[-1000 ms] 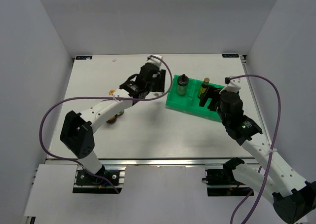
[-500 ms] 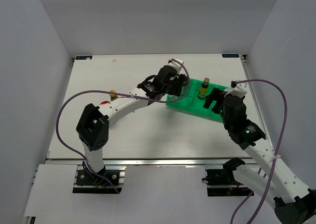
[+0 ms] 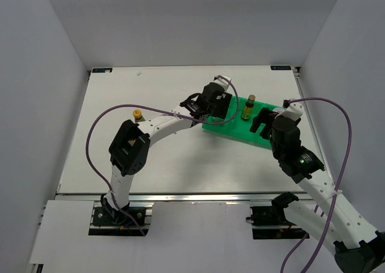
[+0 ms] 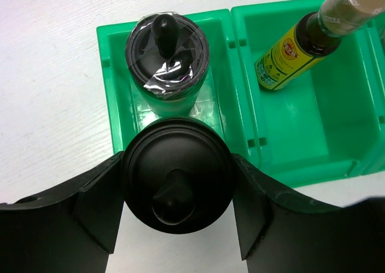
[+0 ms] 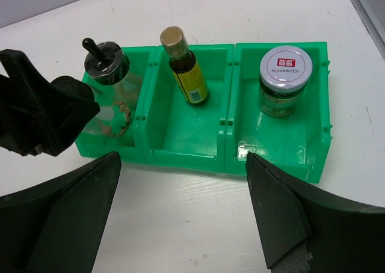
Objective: Organize the condiment bottles
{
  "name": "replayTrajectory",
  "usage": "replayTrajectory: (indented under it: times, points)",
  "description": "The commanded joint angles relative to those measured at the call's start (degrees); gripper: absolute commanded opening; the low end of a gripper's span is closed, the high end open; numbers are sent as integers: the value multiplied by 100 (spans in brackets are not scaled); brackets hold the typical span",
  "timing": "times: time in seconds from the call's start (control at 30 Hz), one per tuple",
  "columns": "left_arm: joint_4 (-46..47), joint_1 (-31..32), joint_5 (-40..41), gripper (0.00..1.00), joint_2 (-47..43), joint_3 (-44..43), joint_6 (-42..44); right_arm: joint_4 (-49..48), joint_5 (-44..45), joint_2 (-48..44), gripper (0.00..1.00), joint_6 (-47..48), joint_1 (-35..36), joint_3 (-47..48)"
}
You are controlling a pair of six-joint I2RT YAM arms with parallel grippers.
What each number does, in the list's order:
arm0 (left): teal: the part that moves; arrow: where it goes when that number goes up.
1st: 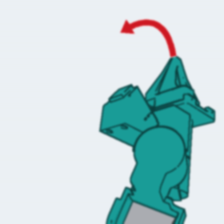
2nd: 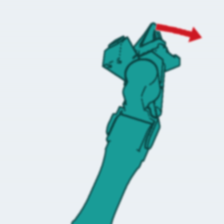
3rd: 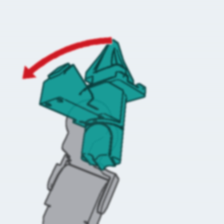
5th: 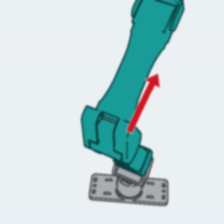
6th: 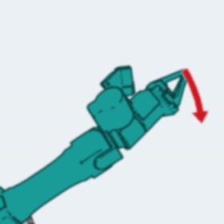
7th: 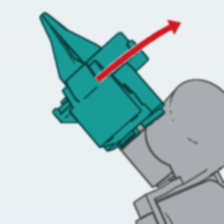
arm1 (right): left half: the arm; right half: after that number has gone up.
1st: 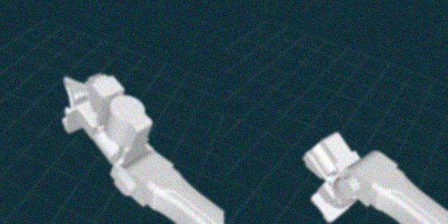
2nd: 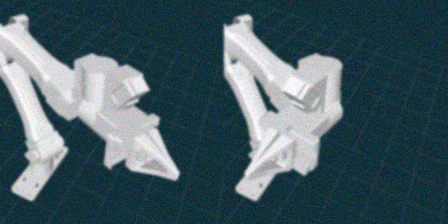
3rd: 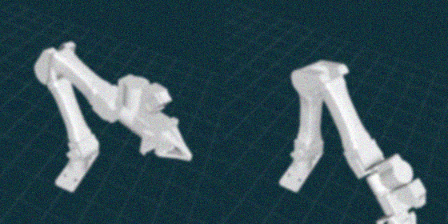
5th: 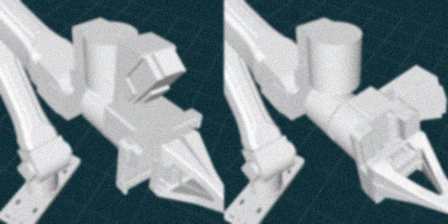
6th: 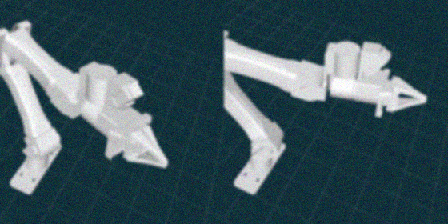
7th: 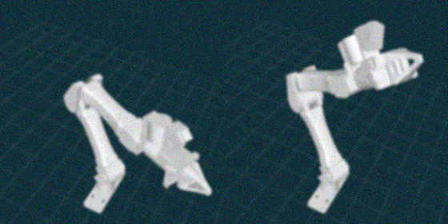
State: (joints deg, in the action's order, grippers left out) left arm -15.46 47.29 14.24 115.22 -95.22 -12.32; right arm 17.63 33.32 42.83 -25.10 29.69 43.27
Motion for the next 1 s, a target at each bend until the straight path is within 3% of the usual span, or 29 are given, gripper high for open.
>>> replayTrajectory:
  times: [0.0, 0.43, 0.7, 0.97]
  points:
    - [404, 53, 192, 49, -26, -330, 71, -49, 210, -64, 89, 14, -25, -29]
    - [158, 53, 474, 70, 396, -620, 45, -58, 272, -29, 89, 84, -16, -99]
    - [26, 53, 325, 95, 484, -787, 63, -49, 368, -152, 89, 111, -16, -169]
    - [-378, 53, 202, 98, -139, -736, 28, -75, 96, -161, 89, 190, -16, -161]
